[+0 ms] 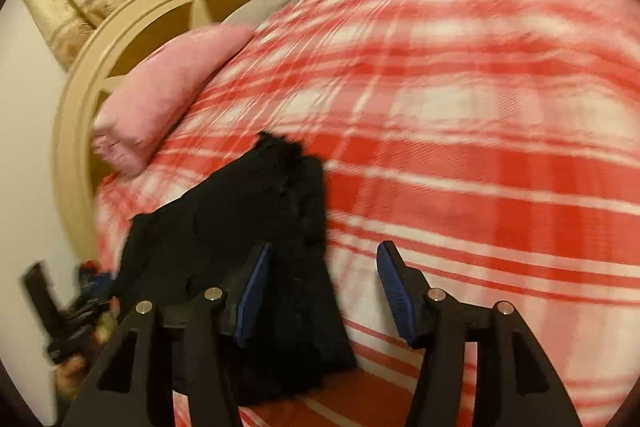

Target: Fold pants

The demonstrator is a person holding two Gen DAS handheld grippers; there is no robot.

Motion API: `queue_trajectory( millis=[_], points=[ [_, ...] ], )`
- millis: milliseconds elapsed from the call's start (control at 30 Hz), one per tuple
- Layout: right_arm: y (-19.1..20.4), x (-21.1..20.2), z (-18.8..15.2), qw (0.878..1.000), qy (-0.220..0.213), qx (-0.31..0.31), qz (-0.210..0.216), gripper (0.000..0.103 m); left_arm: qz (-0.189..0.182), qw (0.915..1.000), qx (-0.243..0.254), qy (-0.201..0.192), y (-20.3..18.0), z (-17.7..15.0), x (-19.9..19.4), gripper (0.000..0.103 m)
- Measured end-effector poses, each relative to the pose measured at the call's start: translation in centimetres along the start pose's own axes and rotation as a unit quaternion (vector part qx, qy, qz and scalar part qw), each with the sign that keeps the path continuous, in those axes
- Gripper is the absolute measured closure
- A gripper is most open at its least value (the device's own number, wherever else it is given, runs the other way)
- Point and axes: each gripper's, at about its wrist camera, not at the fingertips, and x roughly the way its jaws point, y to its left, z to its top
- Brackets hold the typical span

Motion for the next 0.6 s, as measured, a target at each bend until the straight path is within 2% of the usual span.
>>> queue_trajectory(
  millis=[67, 167, 233, 367, 600],
  points=[
    [1.0, -2.6, -0.7, 0.999, -0.024, -0.013, -0.032, 0.047, 0.005, 0.9998, 0.006, -0.019, -0.3, 0.0, -1.8, 0.011],
    [4.6, -6.4, -2.3, 0.993, -0.068, -0.065, -0.069, 0.046, 0.005, 0.9984, 0.011, -0.055, -1.3, 0.1, -5.1, 0.010],
    [7.1, -8.7, -3.4, 0.988, -0.092, -0.101, -0.073, 0.045, 0.001, 0.9970, 0.015, -0.076, -1.9, 0.3, -7.0, 0.004],
    [11.7, -12.0, -5.6, 0.975, -0.136, -0.156, -0.080, 0.040, -0.004, 0.9936, 0.021, -0.111, -2.9, 1.0, -9.3, 0.003],
    [14.1, -15.5, -8.4, 0.970, -0.160, -0.162, -0.080, 0.038, -0.026, 0.9894, 0.031, -0.139, -4.2, 1.4, -11.7, 0.002]
  ],
)
